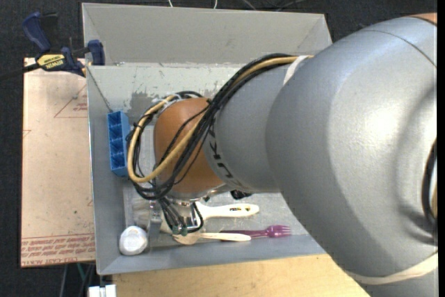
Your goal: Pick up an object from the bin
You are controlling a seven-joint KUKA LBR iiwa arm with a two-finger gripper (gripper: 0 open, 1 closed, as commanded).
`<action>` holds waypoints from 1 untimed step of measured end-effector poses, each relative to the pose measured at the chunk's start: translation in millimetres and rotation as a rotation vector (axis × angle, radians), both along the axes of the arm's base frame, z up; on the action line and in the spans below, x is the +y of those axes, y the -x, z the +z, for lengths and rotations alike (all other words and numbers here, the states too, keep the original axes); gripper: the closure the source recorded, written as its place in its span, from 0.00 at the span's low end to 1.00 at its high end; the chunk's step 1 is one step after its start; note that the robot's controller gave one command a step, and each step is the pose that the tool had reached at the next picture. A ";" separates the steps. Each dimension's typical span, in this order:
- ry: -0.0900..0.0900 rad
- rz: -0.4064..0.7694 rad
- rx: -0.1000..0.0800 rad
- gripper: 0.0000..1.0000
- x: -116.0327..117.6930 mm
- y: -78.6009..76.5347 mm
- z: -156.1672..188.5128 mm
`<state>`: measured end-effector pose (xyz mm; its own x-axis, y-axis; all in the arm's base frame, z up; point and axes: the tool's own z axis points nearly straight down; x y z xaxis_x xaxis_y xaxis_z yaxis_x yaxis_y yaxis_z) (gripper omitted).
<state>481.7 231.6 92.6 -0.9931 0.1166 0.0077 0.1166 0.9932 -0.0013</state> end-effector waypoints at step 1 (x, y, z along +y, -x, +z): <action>-0.003 0.000 -0.007 1.00 1.1 -2.0 29.9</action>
Offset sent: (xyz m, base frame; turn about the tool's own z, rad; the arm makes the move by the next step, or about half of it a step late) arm 0.0016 0.0009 0.0812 -0.0001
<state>483.7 232.7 122.5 -0.9932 0.1164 0.0012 0.1164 0.9932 0.0029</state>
